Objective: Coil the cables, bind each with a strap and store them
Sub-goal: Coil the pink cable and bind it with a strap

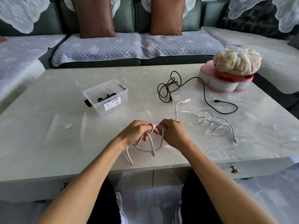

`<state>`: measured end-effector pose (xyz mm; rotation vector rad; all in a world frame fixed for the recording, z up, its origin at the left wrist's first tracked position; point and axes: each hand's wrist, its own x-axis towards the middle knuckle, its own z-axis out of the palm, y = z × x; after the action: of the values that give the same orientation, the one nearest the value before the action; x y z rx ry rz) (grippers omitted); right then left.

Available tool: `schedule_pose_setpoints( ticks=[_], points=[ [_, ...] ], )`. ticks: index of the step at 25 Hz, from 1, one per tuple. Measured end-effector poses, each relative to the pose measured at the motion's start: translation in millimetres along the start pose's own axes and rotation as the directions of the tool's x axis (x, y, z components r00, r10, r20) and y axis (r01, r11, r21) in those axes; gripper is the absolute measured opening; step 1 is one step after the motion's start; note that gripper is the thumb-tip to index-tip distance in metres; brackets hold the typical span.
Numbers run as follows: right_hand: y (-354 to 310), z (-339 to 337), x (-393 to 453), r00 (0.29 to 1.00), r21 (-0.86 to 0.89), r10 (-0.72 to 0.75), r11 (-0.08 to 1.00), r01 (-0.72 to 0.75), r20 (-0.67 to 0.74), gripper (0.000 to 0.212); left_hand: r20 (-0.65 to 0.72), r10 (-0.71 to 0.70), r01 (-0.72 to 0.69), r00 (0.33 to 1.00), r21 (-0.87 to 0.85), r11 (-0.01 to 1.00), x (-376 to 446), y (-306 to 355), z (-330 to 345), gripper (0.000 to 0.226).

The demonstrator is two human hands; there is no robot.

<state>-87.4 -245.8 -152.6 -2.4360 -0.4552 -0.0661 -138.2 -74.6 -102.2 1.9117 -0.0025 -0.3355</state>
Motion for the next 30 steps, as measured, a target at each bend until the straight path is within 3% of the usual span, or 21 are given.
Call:
schedule_pose_setpoints(
  ticks=[2,3,4,7,9,11,13,15,18,20,22,23,24,25,26,28,29,30],
  points=[
    [5.3,3.6,-2.1,1.0,-0.008,-0.019,1.0,0.019,0.014,0.028,0.078,0.032,-0.011,0.996,-0.258,0.966,-1.7,9.9,0.9,0.049],
    [5.8,4.8,-3.0,1.0,-0.008,0.01,1.0,-0.01,0.015,0.027,0.079,0.014,0.01,0.997,-0.294,0.956,-1.0,14.2,2.3,0.055],
    [5.3,5.8,-2.9,0.999,0.0,0.047,0.999,-0.047,0.003,0.026,0.038,-0.018,0.027,0.999,-0.248,0.968,-0.2,16.3,3.8,0.057],
    [0.4,6.4,4.1,0.991,0.034,0.132,0.991,-0.131,-0.037,0.025,-0.141,-0.06,0.08,0.988,0.14,0.987,6.8,6.0,11.6,0.048],
    [-5.0,4.8,10.5,0.992,0.016,0.127,0.992,-0.127,-0.015,0.019,-0.105,-0.065,0.086,0.992,0.213,0.973,11.1,-5.5,14.1,0.058],
    [-6.3,4.0,14.8,0.99,0.042,0.137,0.99,-0.136,-0.015,0.014,-0.087,-0.042,0.058,0.995,0.189,0.98,11.7,-7.4,12.9,0.053],
    [-3.6,4.2,15.3,0.992,0.104,0.123,0.987,-0.12,-0.024,0.009,-0.097,-0.018,0.033,0.995,0.156,0.987,8.5,-5.2,9.6,0.033],
    [-0.4,3.8,12.9,0.997,0.167,0.078,0.983,-0.072,-0.027,0.006,-0.137,-0.031,0.032,0.99,0.005,0.999,6.7,-7.4,6.4,0.019],
    [6.3,-3.6,8.2,0.998,0.214,0.066,0.975,-0.063,-0.006,0.009,-0.373,-0.094,0.033,0.923,-0.167,0.985,9.4,-18.1,0.0,0.026],
    [12.1,-8.9,3.4,0.997,0.298,0.074,0.952,-0.073,0.009,0.015,-0.432,-0.207,-0.017,0.878,-0.459,0.888,10.9,-20.2,-8.6,0.019],
    [18.2,-14.6,-1.6,0.992,0.402,0.129,0.908,-0.116,-0.005,0.026,-0.347,-0.286,-0.128,0.893,-0.806,0.578,9.5,-17.4,-16.5,0.022],
    [21.5,-17.3,-3.2,0.987,0.419,0.16,0.899,-0.132,-0.032,0.032,-0.345,-0.309,-0.184,0.886,-0.875,0.449,10.1,-17.3,-20.2,0.024],
    [25.7,-19.7,-4.2,0.98,0.411,0.188,0.901,-0.142,-0.073,0.037,-0.366,-0.345,-0.212,0.864,-0.887,0.411,10.4,-16.4,-21.1,0.027],
    [30.0,-22.3,-5.1,0.97,0.381,0.211,0.912,-0.15,-0.124,0.038,-0.411,-0.374,-0.2,0.832,-0.849,0.488,12.9,-19.2,-21.2,0.029],
    [33.8,-25.9,-6.4,0.958,0.324,0.222,0.933,-0.155,-0.181,0.036,-0.476,-0.359,-0.152,0.803,-0.745,0.649,16.1,-22.1,-19.7,0.029],
    [38.5,-33.7,-9.4,0.95,0.102,0.204,0.978,-0.184,-0.237,0.023,-0.54,-0.175,0.012,0.823,-0.292,0.956,20.1,-26.0,-10.8,0.02],
    [39.0,-37.1,-11.2,0.956,-0.045,0.186,0.979,-0.201,-0.225,0.016,-0.478,-0.066,0.064,0.876,-0.021,0.998,21.8,-27.1,-4.4,0.024],
    [39.7,-39.3,-13.9,0.968,-0.179,0.165,0.963,-0.199,-0.19,0.016,-0.372,0.004,0.086,0.928,0.226,0.97,23.5,-26.1,2.9,0.034]
  ],
)
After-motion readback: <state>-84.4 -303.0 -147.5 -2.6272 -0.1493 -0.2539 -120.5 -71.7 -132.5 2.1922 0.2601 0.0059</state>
